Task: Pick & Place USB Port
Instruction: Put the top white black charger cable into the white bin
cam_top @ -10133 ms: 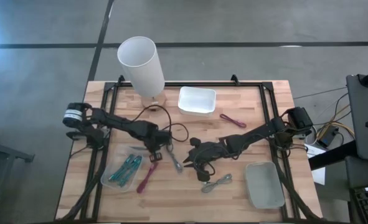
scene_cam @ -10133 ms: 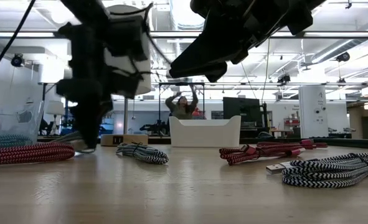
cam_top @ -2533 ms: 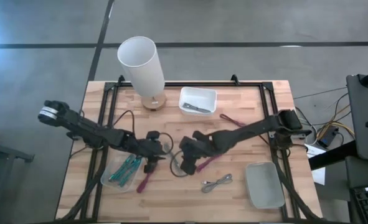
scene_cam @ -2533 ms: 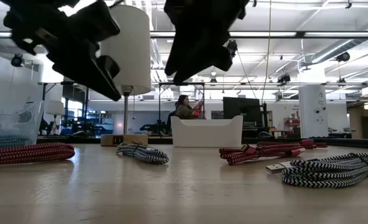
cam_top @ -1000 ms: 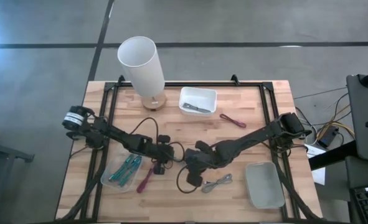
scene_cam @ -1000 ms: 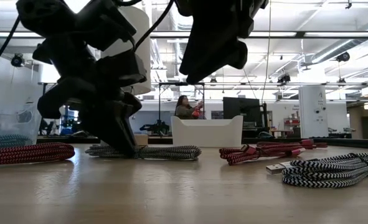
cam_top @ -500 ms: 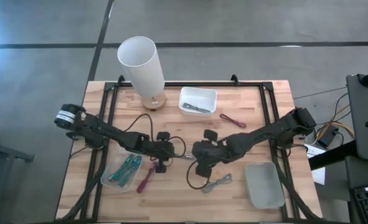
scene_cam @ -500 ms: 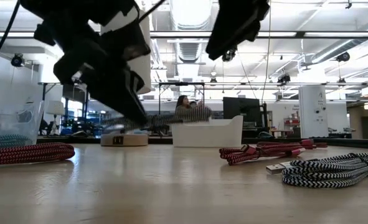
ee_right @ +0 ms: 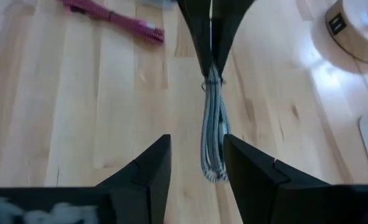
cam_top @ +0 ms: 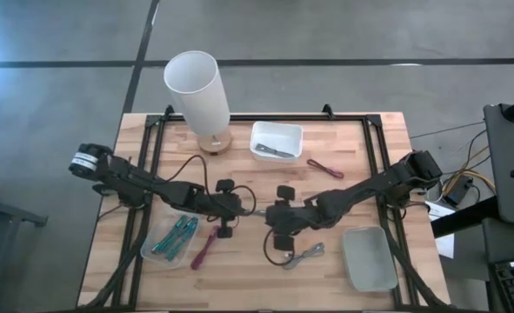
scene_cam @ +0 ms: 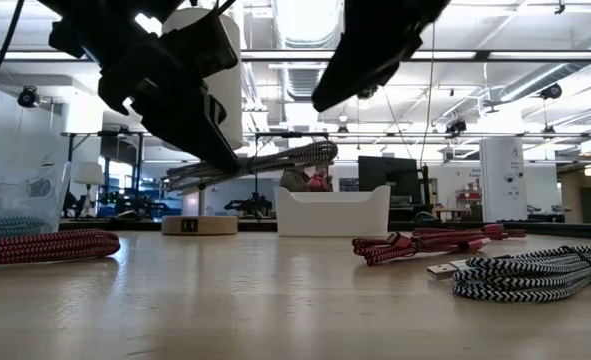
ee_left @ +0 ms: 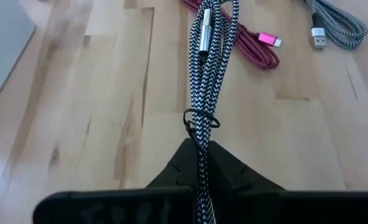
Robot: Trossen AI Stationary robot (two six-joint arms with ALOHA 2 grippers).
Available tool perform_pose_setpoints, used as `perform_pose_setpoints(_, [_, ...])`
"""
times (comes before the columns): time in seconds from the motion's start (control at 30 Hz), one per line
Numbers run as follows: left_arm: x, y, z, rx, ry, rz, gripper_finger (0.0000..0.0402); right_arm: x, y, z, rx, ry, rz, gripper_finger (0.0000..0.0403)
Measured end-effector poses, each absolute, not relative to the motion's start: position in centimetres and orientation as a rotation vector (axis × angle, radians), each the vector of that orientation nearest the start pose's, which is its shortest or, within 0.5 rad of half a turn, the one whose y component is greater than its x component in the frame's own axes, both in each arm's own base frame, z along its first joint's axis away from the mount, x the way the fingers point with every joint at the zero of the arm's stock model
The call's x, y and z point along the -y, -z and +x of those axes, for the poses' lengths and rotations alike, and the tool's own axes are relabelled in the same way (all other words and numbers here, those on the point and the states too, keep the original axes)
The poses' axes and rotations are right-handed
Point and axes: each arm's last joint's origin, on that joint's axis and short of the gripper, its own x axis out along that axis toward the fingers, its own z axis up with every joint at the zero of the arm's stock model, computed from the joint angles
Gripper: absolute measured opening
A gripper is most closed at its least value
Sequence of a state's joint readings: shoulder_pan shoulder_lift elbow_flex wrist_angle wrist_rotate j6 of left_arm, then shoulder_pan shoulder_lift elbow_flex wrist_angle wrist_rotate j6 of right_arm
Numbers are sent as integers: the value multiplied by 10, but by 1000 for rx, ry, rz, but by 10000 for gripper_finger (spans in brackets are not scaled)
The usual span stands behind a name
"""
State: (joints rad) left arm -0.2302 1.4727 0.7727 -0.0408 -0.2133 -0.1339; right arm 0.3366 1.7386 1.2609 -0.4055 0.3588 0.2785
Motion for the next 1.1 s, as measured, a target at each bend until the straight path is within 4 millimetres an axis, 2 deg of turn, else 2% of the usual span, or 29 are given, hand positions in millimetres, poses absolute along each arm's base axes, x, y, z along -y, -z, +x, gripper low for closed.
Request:
perform_pose_setpoints(0.33, [61, -198, 291, -621, -57, 20, 14, -109, -217, 357, -856, 151, -81, 175])
perform_pose_setpoints(0.43, [61, -198, 290, -623, -60, 20, 14, -108, -215, 359, -850, 194, -162, 184])
perform_pose_setpoints(0.83, [62, -202, 292, -611, -52, -51, 15, -102, -215, 360, -850, 215, -212, 200])
perform_pose_setpoints(1.1, [57, -196, 288, -683, -92, -77, 15, -116, -229, 364, -803, 153, -261, 194])
